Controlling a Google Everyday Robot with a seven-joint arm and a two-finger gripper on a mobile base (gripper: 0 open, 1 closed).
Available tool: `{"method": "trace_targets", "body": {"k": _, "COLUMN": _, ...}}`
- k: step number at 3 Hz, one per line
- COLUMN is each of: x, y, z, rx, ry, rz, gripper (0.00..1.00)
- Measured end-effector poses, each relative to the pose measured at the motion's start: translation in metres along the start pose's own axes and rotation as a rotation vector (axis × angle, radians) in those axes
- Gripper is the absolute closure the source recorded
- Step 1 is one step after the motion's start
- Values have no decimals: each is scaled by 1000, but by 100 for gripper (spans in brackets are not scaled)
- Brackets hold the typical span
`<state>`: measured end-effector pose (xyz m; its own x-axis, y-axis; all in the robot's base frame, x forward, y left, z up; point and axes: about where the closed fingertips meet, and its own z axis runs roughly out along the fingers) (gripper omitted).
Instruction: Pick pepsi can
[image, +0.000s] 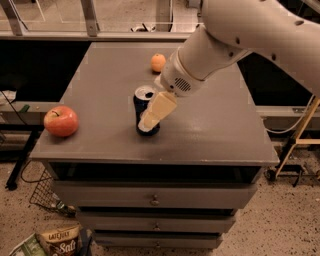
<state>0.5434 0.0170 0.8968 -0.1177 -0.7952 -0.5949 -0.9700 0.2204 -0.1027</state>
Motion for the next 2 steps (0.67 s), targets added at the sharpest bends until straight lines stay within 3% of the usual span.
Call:
{"method": "trace_targets", "body": {"k": 1, "x": -5, "y": 5, "z": 6, "rx": -16, "ry": 8, "rz": -19, "gripper": 46}}
{"method": "trace_targets", "body": {"k": 2, "x": -10, "y": 7, "z": 4, "rx": -43, "ry": -38, "rz": -25, "gripper": 70}}
